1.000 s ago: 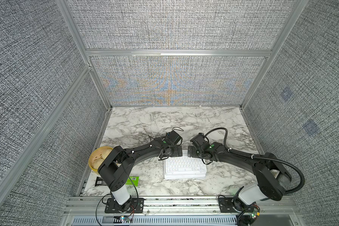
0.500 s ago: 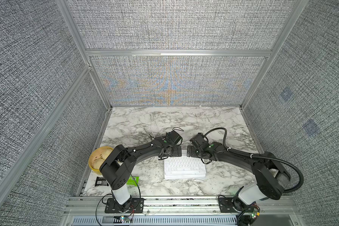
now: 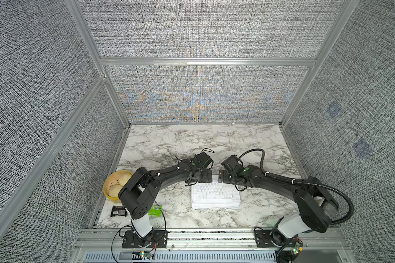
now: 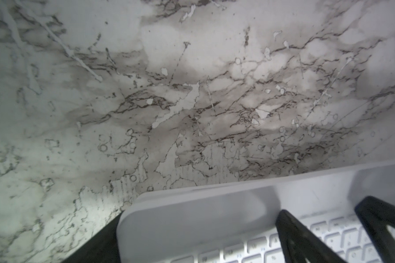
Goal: Stack the numeric keypads
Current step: Adjust the numeric keypads at the center of the board.
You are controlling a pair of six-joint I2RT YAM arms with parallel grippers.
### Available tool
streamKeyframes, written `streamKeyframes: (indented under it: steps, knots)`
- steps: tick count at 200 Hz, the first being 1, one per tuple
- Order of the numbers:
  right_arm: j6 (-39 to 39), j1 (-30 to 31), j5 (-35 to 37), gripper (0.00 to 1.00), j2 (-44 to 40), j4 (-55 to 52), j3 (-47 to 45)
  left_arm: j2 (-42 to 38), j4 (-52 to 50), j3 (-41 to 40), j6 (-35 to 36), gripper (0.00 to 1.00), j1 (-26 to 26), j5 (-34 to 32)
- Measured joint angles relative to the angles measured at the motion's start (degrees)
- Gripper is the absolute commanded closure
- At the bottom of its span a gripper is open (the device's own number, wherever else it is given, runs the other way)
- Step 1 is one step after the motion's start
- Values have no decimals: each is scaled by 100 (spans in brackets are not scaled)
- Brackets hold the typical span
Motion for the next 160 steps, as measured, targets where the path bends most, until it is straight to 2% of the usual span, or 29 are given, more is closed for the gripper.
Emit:
streamKeyframes:
  steps: [61, 160]
  knots:
    - [-2, -149, 24, 1, -144, 160, -181, 144, -37, 138, 122, 1, 7, -208]
    - [39, -192, -396, 1, 70, 699, -426, 236, 481, -24, 153, 1, 107, 63]
